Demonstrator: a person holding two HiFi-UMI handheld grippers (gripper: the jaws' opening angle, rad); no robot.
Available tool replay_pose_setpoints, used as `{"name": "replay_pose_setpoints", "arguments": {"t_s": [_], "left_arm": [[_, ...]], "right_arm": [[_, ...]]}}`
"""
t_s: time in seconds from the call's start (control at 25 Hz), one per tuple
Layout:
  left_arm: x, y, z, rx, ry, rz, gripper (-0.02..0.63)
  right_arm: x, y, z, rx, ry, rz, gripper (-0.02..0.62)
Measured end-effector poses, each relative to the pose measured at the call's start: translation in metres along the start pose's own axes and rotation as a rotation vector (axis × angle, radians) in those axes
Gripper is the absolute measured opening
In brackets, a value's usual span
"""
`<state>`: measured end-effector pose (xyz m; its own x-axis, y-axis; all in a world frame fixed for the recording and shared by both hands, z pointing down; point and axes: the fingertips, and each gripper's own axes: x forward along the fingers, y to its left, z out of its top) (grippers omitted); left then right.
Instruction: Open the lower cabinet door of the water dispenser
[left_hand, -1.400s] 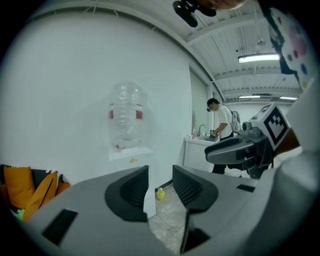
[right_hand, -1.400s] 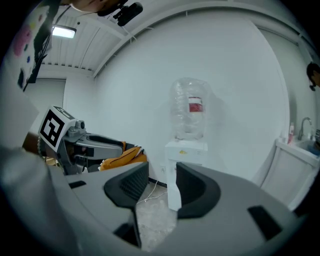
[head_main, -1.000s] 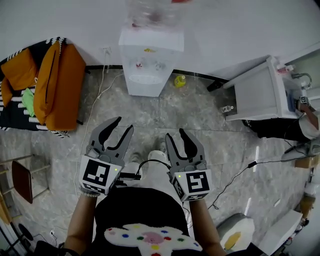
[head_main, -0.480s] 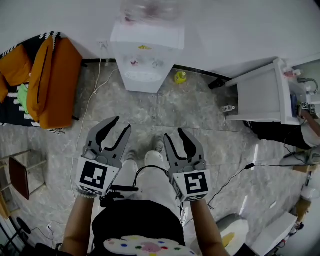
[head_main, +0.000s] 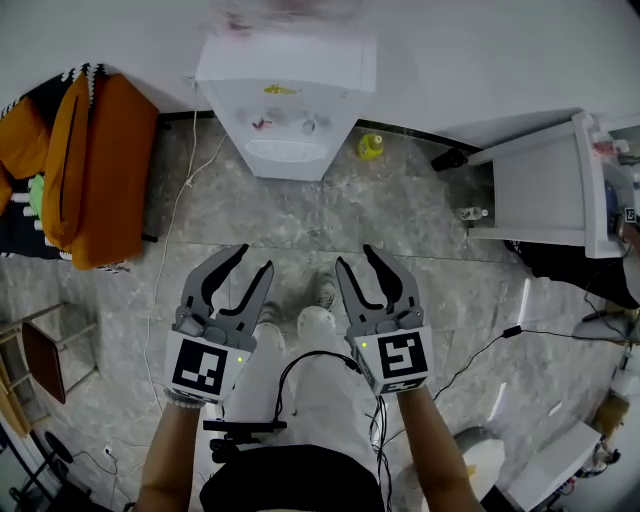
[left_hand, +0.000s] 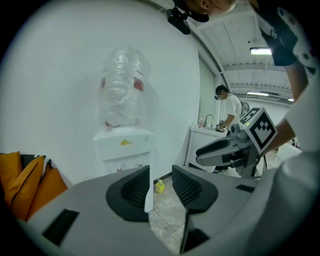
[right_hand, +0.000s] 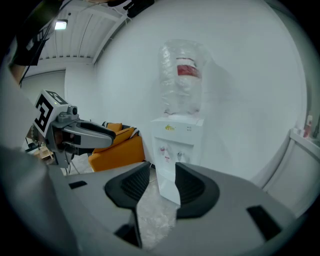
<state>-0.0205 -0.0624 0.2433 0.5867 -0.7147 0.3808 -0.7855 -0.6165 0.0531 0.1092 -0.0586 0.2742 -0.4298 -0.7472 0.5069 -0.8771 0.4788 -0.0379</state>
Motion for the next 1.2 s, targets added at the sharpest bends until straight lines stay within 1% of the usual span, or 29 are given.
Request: {"name": "replay_pose_setpoints", "arguments": {"t_s": [0.08,0.32,0.44,0.64,1.08,1.2], "left_arm": [[0.011,0.001,-0.008,-0.01,0.004,0.007,0.143],[0.045,0.005,-0.039,-0.031,0.017,0.03,0.143],[0.063,0.005,-0.055,-0.028,0.024,0.028,0.143],[0.09,-0.002,-0.082,-0.023,0.035,0.032,0.143],[0.127,0.013,-0.133,-0.103,0.042,0.13,0.143],[0.137,0.012,-0.148,-0.111,0.056,0.134,0.143]], "right_arm": [[0.014,-0.008,-0.007,0.011,-0.035,0.007,0.163],[0.048,-0.03,-0.046,0.001,0.007,0.018,0.164],[0.063,-0.039,-0.064,0.016,0.019,0.03,0.164],[0.087,-0.056,-0.096,0.012,0.035,0.043,0.169],[0.147,-0.078,-0.155,-0.017,0.077,0.074,0.173],[0.163,-0.085,-0.17,-0.033,0.096,0.082,0.176]]}}
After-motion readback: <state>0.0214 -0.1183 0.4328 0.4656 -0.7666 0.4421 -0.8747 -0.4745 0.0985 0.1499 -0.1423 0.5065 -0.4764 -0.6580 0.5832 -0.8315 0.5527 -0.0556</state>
